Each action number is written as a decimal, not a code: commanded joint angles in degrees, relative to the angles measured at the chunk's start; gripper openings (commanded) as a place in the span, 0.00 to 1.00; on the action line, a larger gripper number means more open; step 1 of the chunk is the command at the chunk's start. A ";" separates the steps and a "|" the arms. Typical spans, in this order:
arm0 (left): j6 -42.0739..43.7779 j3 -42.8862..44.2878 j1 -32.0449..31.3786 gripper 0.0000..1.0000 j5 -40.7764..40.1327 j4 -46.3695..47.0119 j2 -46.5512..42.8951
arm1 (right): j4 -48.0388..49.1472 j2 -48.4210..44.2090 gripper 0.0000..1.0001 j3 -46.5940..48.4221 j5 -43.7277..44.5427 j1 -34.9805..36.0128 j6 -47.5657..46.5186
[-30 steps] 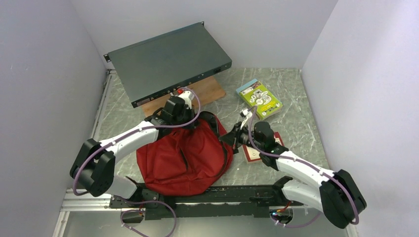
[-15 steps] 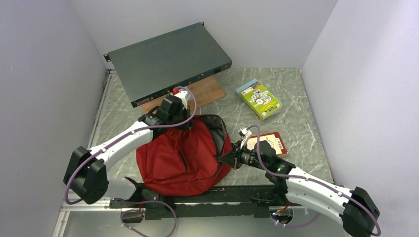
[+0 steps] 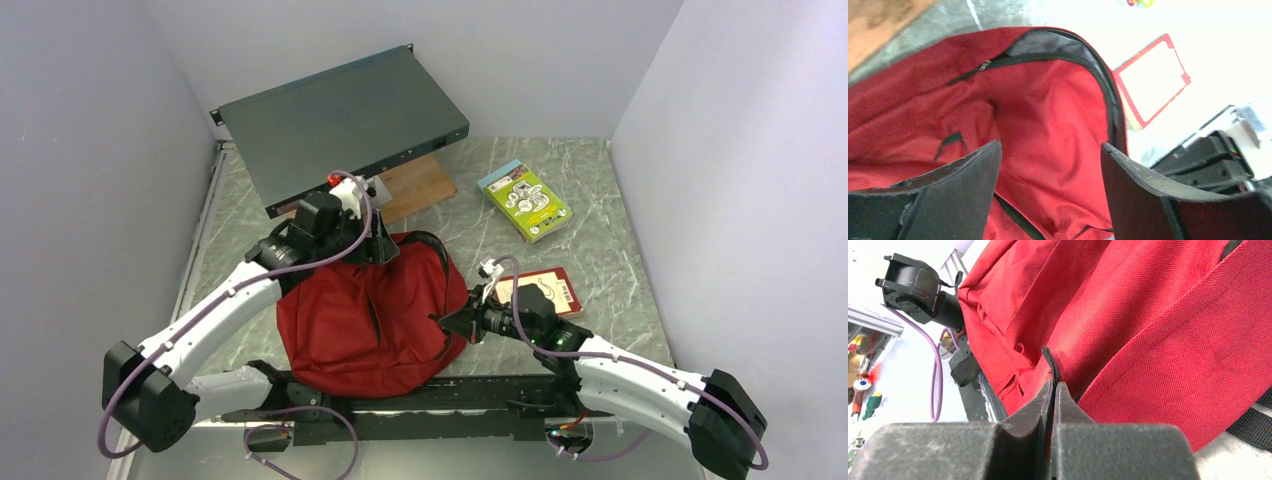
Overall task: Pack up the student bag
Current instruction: Unzip the student bag at the center of the board.
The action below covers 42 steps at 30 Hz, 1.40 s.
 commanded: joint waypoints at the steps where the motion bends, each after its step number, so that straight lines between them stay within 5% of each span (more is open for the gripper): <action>1: -4.54 -1.18 -4.17 0.80 0.89 -0.55 -1.68 | 3.66 0.07 0.00 2.05 -2.66 0.34 -1.84; 4: -8.04 0.48 -8.70 0.95 -3.43 -2.08 0.57 | 2.73 -1.17 0.00 2.12 -2.70 0.34 -2.19; 10: -14.27 3.54 -12.82 0.96 -2.94 -3.82 10.45 | 0.60 -3.04 0.00 2.58 -1.96 0.34 -3.29; 17: -11.88 7.35 -14.24 0.91 -2.32 -3.80 18.85 | -1.45 -3.05 0.00 3.49 -2.52 0.34 -4.95; 31: -4.51 12.22 -10.62 0.00 -8.85 -0.44 22.19 | -12.61 -6.16 0.00 7.15 -5.04 0.60 -7.41; 37: -5.75 8.50 -10.07 0.05 -4.72 1.75 18.99 | -15.45 -8.02 0.00 7.75 -4.80 0.60 -8.29; 42: -10.21 2.38 -11.38 0.63 0.60 2.70 15.95 | -12.84 -7.58 0.00 7.17 -5.18 0.60 -7.91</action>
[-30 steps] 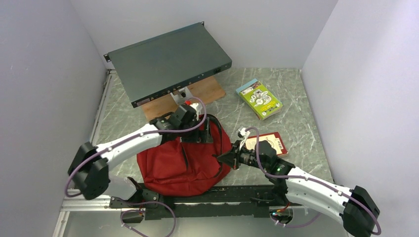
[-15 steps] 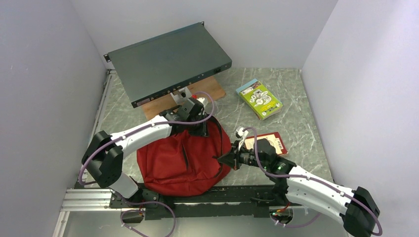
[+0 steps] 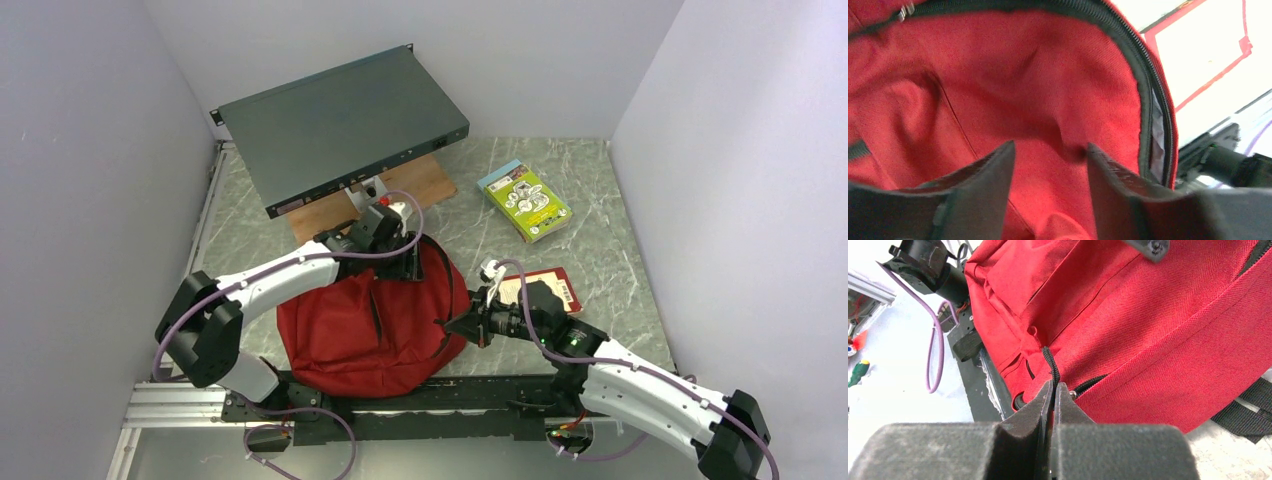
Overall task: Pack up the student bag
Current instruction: Unzip the student bag at the center of the board.
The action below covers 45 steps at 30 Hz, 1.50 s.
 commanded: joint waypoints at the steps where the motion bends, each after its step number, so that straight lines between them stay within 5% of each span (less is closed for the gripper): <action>1: -3.44 -2.28 -1.69 0.69 3.10 0.79 -3.41 | 3.21 0.17 0.00 1.71 -2.33 0.51 -0.12; 3: -4.47 -1.06 -4.17 0.78 0.80 -2.28 -2.57 | 4.47 1.21 0.00 1.62 -3.04 0.51 0.04; 5: -5.82 0.28 -5.92 0.99 -0.76 -4.50 -0.97 | 4.90 2.07 0.00 1.85 -3.52 0.51 0.04; 9: -6.76 1.43 -7.13 0.99 -0.88 -4.36 2.61 | 4.78 2.87 0.00 2.43 -4.06 0.60 -0.28; 11: -6.07 2.25 -7.09 0.91 -2.45 -3.92 3.51 | 3.86 2.88 0.00 2.69 -4.28 0.61 -0.39; 18: -1.47 5.94 -4.31 0.03 -9.11 -2.67 1.54 | -2.55 -0.34 0.00 3.40 -5.30 1.24 -1.66; 19: -1.64 5.99 -3.57 0.00 -9.66 -2.64 1.18 | -3.75 -0.89 0.00 3.65 -5.51 1.48 -2.13; 31: -8.55 3.51 -1.94 0.00 -9.33 0.25 -2.09 | 2.22 5.93 0.00 5.39 -7.72 13.09 -2.09; 38: -9.23 5.55 -1.97 0.00 -8.29 -2.04 -3.65 | 1.34 21.00 0.00 10.21 6.08 24.07 -3.23; 45: -6.42 5.45 -1.98 0.00 -7.95 -3.93 -9.12 | -3.77 11.04 0.00 6.75 26.93 24.59 2.47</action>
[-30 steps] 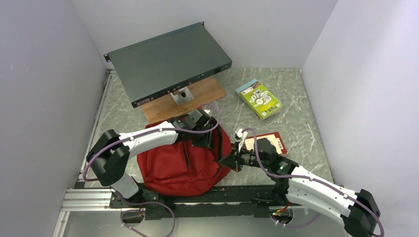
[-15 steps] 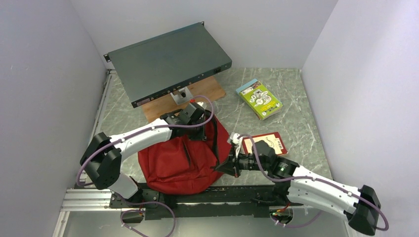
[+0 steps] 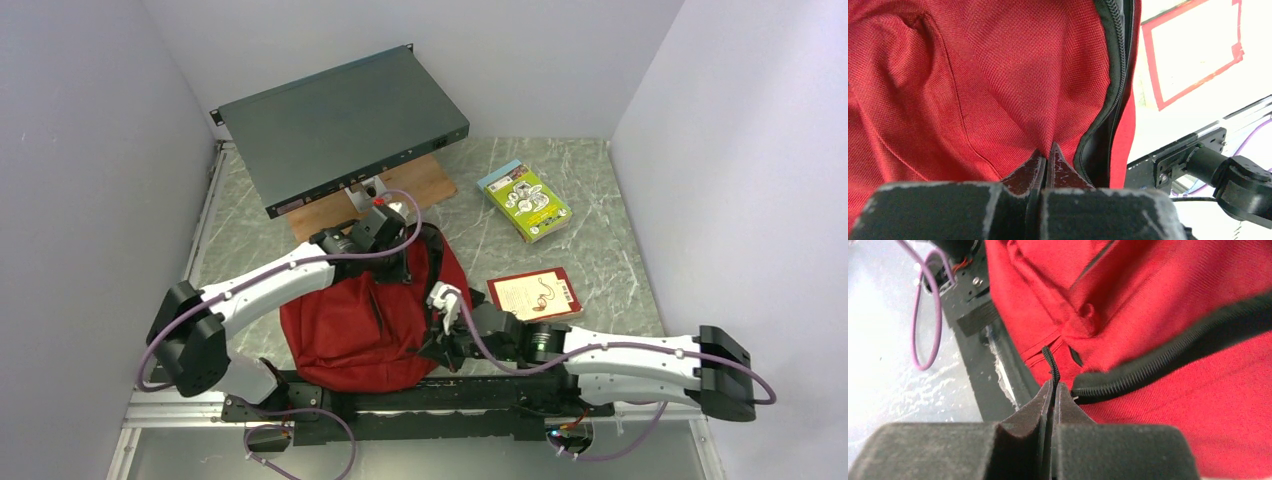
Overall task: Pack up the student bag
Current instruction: Unzip the student bag at the center of the board.
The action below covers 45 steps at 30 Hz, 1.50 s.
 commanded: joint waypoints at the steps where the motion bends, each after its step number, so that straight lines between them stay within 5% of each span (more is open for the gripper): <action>1: 2.23 3.07 1.22 0.00 -3.70 4.50 -6.88 | -6.70 -9.89 0.00 -2.06 13.09 1.01 4.35; 7: 4.18 2.26 1.30 0.00 -5.18 2.70 -11.76 | -8.90 -13.21 0.00 -2.12 14.40 0.97 2.69; 21: 4.28 4.50 1.31 0.00 -6.19 1.46 -13.70 | 9.66 9.33 0.00 0.95 -1.62 4.56 -0.22; 25: 4.49 4.91 1.43 0.00 -6.13 1.04 -13.29 | 8.80 14.98 0.00 3.64 0.88 5.79 -2.51; 31: 5.41 4.06 1.46 0.00 -7.15 0.06 -14.32 | 9.71 11.11 0.00 1.05 10.22 5.42 -0.01; 34: 6.63 2.16 1.48 0.00 -7.39 0.80 -15.22 | 7.98 8.79 0.21 1.19 10.20 4.10 0.76; 39: 9.90 -2.03 1.47 0.00 -5.09 1.76 -15.60 | 1.84 5.30 0.32 4.93 4.59 0.22 0.08; 45: 11.19 -7.62 1.44 0.00 -3.05 4.03 -16.71 | -6.13 -1.58 0.66 7.50 3.68 -4.39 -2.21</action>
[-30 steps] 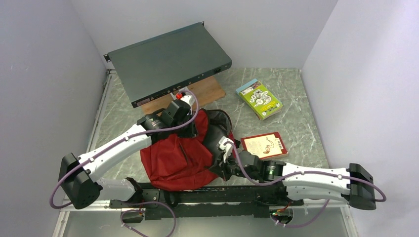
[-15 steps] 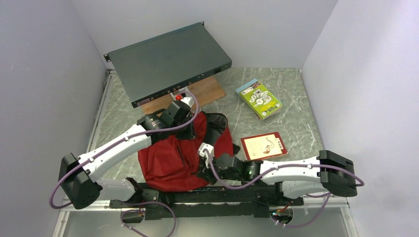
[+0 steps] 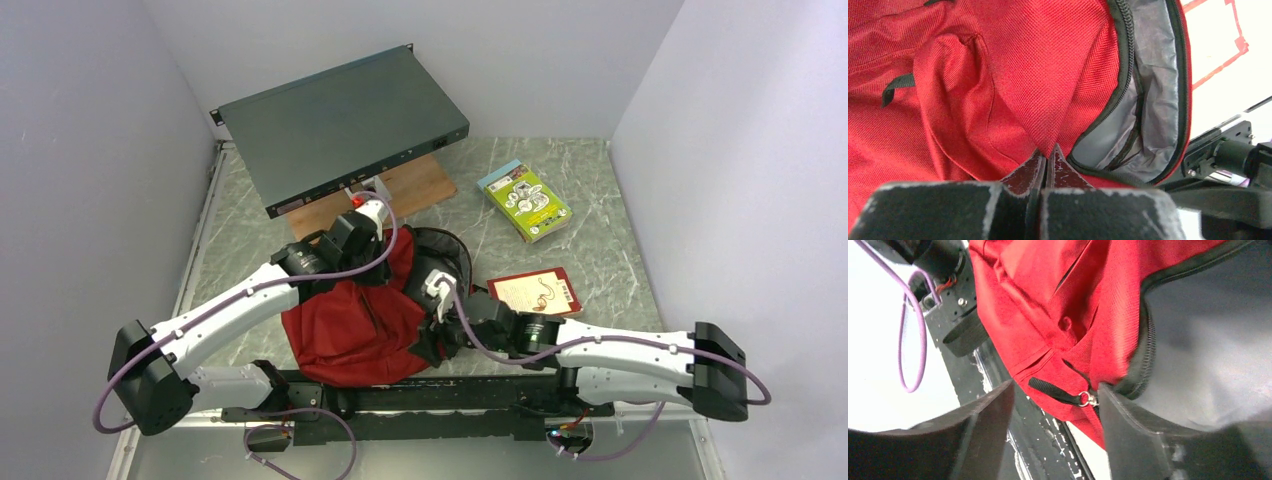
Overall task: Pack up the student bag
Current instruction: Unzip the student bag at the center of the board, then pick up the book from the center of the board.
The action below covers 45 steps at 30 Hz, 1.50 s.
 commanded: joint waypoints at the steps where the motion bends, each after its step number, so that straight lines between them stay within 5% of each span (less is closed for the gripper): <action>1: 2.49 -2.94 0.33 0.00 1.53 5.24 -2.47 | -6.18 -6.40 0.73 3.38 0.06 -4.59 -0.36; 8: 6.61 -4.42 0.30 0.00 2.26 5.24 -2.09 | -13.44 -11.62 0.91 7.64 10.49 -13.39 1.83; 12: 9.25 -3.44 0.26 0.00 3.92 3.74 -1.20 | -17.84 -11.15 0.94 8.70 12.74 -27.29 6.94; 18: 11.97 -1.63 -0.64 0.20 7.93 5.61 -2.87 | -18.03 -8.06 0.95 6.68 -3.96 -56.39 10.40; 24: 11.53 -1.22 -1.14 0.13 9.87 7.25 -1.34 | -0.82 3.45 0.97 3.44 -26.95 -80.53 21.60; 36: 8.73 -3.66 -3.15 0.14 13.08 11.09 -1.95 | 18.57 25.31 0.94 4.17 -31.95 -87.81 33.13; 45: 9.09 -3.68 -3.45 0.12 14.12 11.43 -1.84 | 29.10 35.78 0.75 6.15 -33.36 -88.60 36.36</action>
